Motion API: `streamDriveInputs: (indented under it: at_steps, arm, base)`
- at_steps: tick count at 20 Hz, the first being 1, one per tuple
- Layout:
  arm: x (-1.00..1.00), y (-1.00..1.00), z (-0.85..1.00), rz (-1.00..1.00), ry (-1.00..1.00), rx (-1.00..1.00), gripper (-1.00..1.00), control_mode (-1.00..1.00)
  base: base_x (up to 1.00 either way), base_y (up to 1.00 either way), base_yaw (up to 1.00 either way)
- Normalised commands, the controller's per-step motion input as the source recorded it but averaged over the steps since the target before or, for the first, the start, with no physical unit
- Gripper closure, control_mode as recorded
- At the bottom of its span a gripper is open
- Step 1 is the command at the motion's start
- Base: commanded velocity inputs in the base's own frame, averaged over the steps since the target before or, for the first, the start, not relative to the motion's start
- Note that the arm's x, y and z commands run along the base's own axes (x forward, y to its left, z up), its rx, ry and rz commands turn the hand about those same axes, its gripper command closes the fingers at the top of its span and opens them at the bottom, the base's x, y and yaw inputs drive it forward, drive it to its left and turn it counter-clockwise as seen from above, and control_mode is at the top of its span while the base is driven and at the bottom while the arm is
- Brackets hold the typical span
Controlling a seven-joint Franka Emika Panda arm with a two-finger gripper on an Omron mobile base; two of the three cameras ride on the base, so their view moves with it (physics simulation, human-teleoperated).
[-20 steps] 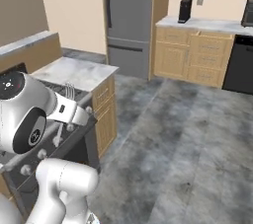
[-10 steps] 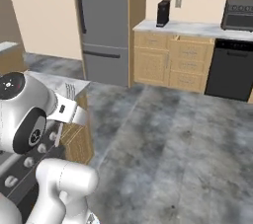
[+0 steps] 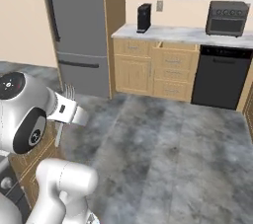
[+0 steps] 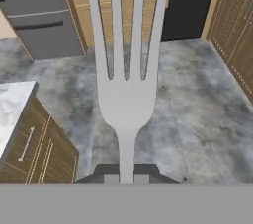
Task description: Organize the utensils by type. Pick up the wooden spoons from the counter and place them in the open cabinet. Then pick up the metallic utensils from the counter and place them in the open drawer.
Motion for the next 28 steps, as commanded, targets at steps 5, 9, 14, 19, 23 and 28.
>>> streamDriveInputs:
  at_steps: [5, 9, 14, 19, 23, 28]
  arm:
    - [0.00, 0.00, 0.00, 0.00, 0.00, 0.00, 1.00, 1.00]
    - [0.00, 0.00, 0.00, 0.00, 0.00, 0.00, 1.00, 1.00]
    - [0.00, 0.00, 0.00, 0.00, 0.00, 0.00, 1.00, 1.00]
    - [0.00, 0.00, 0.00, 0.00, 0.00, 0.00, 1.00, 1.00]
    - [0.00, 0.00, 0.00, 0.00, 0.00, 0.00, 1.00, 1.00]
    - [0.00, 0.00, 0.00, 0.00, 0.00, 0.00, 1.00, 1.00]
  base:
    - [0.92, 0.00, -0.18]
    - [0.91, 0.00, -0.15]
    - [0.93, 0.04, -0.12]
    - [0.93, 0.08, -0.09]
    - [0.91, 0.10, -0.07]
    - [0.85, 0.14, -0.09]
